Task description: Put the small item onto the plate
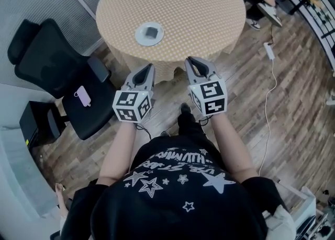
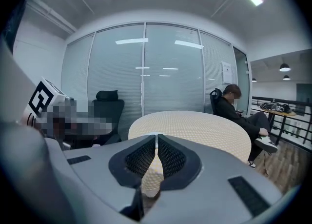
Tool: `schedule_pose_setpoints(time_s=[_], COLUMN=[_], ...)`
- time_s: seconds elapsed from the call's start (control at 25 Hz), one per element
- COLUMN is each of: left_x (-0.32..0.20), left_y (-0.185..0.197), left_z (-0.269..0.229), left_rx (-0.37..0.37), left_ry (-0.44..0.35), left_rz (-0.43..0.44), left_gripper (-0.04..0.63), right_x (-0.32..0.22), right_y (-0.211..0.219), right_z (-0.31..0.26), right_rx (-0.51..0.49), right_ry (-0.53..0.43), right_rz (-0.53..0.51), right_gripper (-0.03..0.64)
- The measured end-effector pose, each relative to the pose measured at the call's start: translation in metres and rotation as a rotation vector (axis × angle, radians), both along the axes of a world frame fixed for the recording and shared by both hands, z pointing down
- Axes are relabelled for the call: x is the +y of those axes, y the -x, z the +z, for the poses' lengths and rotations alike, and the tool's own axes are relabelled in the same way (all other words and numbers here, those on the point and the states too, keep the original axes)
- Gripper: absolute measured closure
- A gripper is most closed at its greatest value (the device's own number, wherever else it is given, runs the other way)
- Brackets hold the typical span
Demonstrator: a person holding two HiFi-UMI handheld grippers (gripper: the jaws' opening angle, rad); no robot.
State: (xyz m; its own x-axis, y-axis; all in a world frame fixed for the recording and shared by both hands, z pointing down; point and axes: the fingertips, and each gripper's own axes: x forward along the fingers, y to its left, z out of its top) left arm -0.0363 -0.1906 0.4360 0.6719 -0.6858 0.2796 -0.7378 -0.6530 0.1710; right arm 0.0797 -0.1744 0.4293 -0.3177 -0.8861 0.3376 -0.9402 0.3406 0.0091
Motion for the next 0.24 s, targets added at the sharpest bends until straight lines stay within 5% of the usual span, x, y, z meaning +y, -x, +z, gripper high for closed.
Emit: schedule_pose_setpoints(time_s=[0.24], left_x=[0.032], left_y=[0.025], left_z=[-0.008], left_rx=[0.003], left_ry=[-0.022], left_rz=[0.011], left_gripper=[0.587], right_x=[0.036], right_y=[0.022], right_z=[-0.007], right_rx=[0.009], right_ry=[-0.014], right_rz=[0.018], right_gripper=[0.580])
